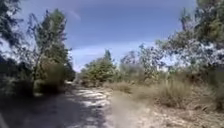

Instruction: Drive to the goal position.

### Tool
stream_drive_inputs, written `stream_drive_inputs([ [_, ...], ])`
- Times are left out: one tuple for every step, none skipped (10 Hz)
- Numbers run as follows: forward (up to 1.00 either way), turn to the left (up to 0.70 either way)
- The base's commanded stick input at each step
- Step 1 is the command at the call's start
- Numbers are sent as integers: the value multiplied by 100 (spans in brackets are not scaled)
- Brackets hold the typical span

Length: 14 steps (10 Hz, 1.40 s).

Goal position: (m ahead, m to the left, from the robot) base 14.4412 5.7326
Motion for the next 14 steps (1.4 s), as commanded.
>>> stream_drive_inputs([
  [50, 35],
  [50, 3],
  [50, 38],
  [50, 50],
  [50, 50],
  [50, 0],
  [50, 0],
  [50, 3],
  [50, 26],
  [50, 50],
  [50, 0],
  [50, 0],
  [50, 0],
  [50, 0],
])
